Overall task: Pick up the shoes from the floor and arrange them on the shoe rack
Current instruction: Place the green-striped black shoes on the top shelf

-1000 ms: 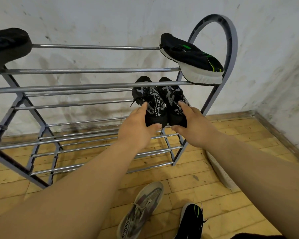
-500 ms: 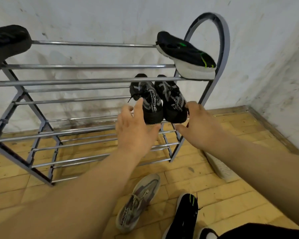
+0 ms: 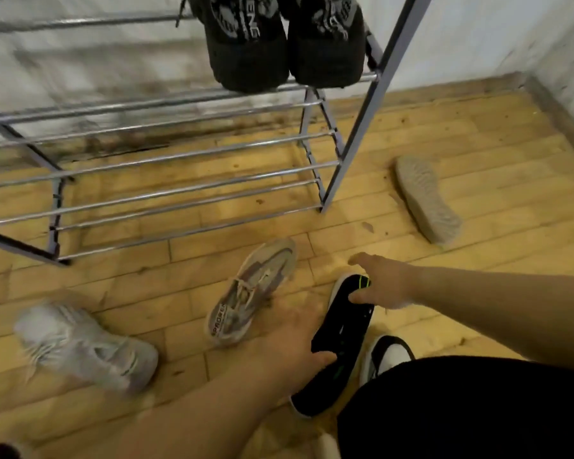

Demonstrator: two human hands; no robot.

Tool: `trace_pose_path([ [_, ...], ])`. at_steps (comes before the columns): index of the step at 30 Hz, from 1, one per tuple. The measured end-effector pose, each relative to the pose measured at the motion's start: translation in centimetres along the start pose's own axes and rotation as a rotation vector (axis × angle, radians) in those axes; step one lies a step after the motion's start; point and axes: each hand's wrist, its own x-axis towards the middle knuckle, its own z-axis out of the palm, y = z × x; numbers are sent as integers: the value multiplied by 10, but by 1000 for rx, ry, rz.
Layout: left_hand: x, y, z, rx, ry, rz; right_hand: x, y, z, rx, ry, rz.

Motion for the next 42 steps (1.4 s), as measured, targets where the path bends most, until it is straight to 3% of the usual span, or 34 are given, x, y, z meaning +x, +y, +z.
trace_pose_path([
  [4, 8, -27, 36, -119, -78, -61, 38, 13, 18, 157, -30, 31],
  [10, 8, -47, 62, -360, -132, -339, 59, 26, 40, 190, 122, 66],
  [15, 11, -50, 74, -736, -39, -383, 51, 25, 34, 200, 158, 56],
  [20, -7, -35, 42, -796, 70, -279, 6, 18, -3, 121, 197, -32],
  [27, -69, 3, -56, -448, 290, -93, -120, -28, -75, -68, 294, -265],
  [35, -192, 47, -174, -205, 413, 128, -280, -120, -123, -252, 455, -515],
  [38, -235, 47, -213, 55, 504, 166, -308, -143, -134, -284, 466, -538],
  [42, -264, 42, -253, 374, 654, 208, -333, -166, -149, -188, 621, -629],
])
